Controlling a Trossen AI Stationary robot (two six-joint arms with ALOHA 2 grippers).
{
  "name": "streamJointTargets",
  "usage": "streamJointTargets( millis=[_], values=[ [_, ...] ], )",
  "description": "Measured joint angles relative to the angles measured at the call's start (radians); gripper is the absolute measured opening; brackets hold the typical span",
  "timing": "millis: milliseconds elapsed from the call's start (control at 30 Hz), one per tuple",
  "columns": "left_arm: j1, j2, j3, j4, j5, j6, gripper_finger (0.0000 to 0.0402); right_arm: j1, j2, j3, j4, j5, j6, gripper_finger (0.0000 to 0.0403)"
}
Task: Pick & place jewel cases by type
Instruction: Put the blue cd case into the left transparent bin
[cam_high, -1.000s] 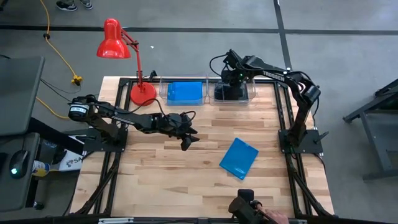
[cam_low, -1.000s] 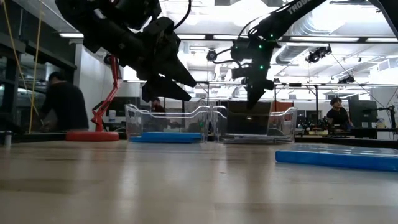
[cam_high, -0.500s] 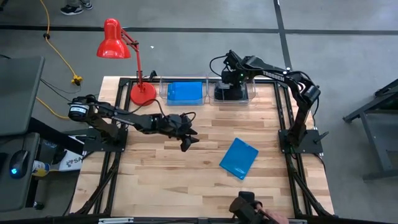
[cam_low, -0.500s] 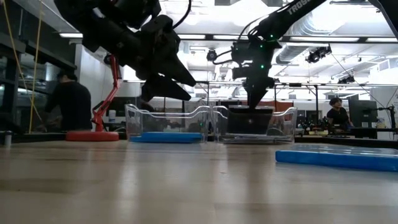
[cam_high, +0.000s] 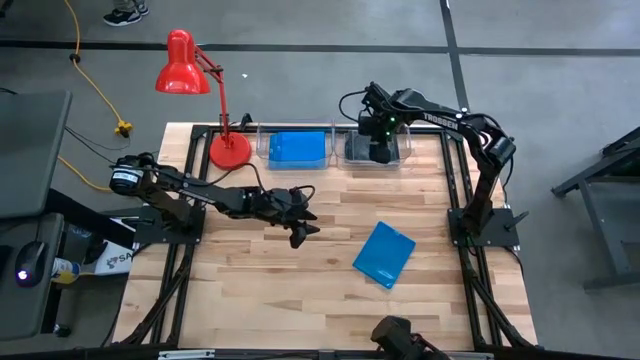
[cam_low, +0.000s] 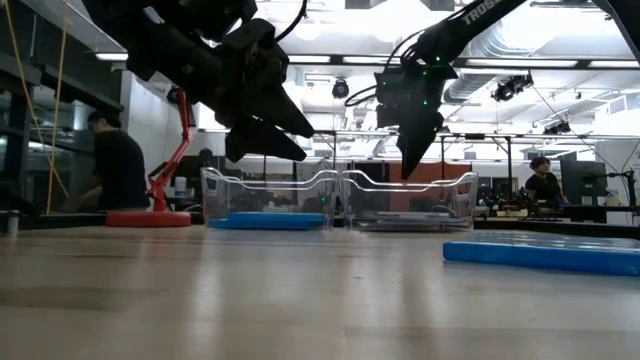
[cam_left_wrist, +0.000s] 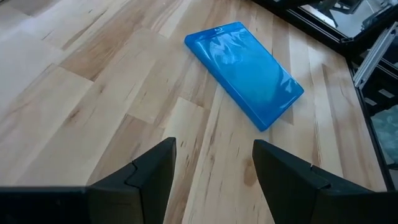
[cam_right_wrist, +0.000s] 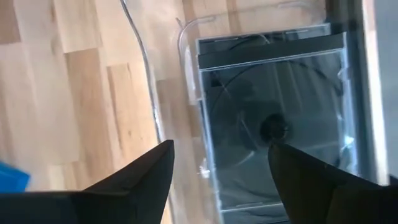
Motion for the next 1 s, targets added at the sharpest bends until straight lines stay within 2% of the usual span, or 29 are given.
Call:
streamJointTargets(
  millis=[267, 533, 1000],
  values=[
    [0.0, 0.0, 0.0, 0.001, -0.01, 0.0, 0.0214, 0.002, -0.004, -0.001, -0.073, 0.001, 0.065, 0.0244],
    [0.0, 0.0, 0.0, 0.001, -0.01, -0.001, 0.0214, 0.001, -0.06, -0.001, -0.086, -0.008, 0.124, 0.0244],
    [0.0, 0.0, 0.0, 0.0, 0.016, 0.034, 0.0214, 0.002, -0.247, 0.0, -0.133, -0.101, 0.347, 0.0243]
  ],
)
